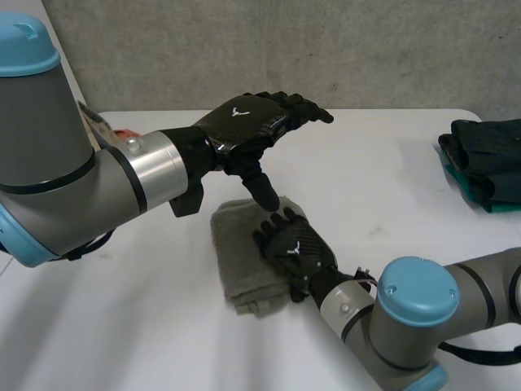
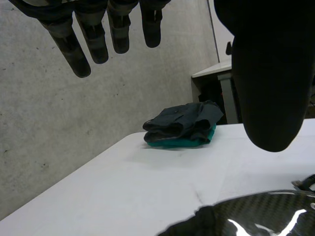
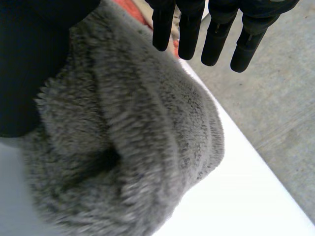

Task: Fold the laundry.

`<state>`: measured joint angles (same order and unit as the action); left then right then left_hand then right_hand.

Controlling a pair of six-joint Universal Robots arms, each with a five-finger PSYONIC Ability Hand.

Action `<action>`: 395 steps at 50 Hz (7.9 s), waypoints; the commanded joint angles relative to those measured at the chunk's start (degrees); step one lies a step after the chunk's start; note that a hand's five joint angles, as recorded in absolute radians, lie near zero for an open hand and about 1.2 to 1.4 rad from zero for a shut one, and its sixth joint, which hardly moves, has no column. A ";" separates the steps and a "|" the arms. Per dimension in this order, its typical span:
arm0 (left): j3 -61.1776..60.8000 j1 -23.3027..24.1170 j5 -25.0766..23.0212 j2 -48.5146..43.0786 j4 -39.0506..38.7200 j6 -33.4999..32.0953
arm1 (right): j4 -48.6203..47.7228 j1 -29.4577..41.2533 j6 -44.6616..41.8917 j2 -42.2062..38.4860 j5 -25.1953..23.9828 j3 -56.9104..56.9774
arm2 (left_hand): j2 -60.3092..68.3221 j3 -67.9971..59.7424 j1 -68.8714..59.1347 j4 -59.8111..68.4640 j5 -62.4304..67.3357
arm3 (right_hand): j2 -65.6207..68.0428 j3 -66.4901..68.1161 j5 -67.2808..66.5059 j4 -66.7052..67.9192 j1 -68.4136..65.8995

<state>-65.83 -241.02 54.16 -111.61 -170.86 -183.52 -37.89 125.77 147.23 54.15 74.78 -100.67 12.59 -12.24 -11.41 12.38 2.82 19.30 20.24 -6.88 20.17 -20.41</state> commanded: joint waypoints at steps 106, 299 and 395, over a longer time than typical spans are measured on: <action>4.75 2.32 15.52 5.26 -4.74 0.45 | 17.81 -55.75 12.99 17.00 -1.97 31.21 | -1.03 0.68 -0.16 -0.82 -1.25 | -9.30 -10.24 6.88 -10.17 10.41; -24.17 -8.07 23.44 14.62 -29.01 -19.00 | 41.31 -2.54 9.05 28.36 25.77 25.43 | 67.41 -67.76 -68.59 67.62 67.18 | 60.70 59.76 -63.12 59.83 -59.59; -41.57 0.02 34.70 -0.54 -21.18 -21.53 | 21.28 -23.73 -6.87 6.84 -5.08 3.20 | 67.41 -67.76 -68.59 67.62 67.18 | 60.70 59.76 -63.12 59.83 -59.59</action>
<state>-108.10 -241.01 88.86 -111.75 -191.38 -204.10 -16.79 102.02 139.75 58.89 69.44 -95.94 65.21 -65.00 -63.97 65.04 54.54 67.06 67.61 -57.03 68.50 -62.53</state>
